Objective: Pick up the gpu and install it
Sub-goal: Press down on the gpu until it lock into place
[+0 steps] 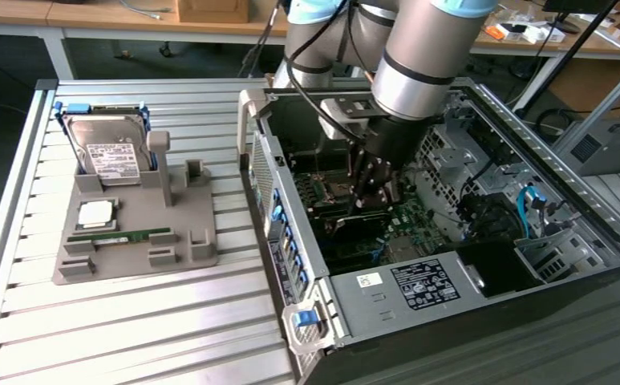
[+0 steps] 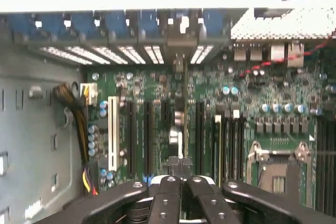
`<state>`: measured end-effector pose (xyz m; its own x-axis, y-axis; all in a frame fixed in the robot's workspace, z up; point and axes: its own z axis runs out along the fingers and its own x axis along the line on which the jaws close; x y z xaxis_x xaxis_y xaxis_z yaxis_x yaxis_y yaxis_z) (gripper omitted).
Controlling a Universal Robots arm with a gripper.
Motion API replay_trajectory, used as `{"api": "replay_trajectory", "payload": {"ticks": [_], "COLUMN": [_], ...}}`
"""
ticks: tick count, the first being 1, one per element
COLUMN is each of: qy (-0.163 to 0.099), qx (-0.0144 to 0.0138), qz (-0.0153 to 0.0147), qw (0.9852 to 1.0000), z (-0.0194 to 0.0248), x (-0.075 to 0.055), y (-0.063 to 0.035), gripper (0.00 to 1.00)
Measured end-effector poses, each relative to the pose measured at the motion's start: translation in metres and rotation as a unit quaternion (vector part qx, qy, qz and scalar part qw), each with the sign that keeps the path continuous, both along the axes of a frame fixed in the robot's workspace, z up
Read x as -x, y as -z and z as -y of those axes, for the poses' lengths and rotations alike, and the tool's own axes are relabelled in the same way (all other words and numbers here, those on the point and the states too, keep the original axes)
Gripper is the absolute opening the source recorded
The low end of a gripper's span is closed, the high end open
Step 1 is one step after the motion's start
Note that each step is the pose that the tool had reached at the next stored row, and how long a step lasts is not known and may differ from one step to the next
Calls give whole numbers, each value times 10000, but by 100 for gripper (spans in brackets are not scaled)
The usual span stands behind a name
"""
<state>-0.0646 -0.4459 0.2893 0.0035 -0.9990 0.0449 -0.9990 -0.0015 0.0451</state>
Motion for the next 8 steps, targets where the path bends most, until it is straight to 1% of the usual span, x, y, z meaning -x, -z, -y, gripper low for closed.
{"api": "replay_trajectory", "payload": {"ticks": [1,5,8], "qy": [0,0,0], "qx": [0,2,7], "qz": [1,1,0], "qw": [10000,10000,10000], "z": [0,-3,-19], "x": [61,145,206], "y": [14,40,62], "gripper": [11,11,11]}}
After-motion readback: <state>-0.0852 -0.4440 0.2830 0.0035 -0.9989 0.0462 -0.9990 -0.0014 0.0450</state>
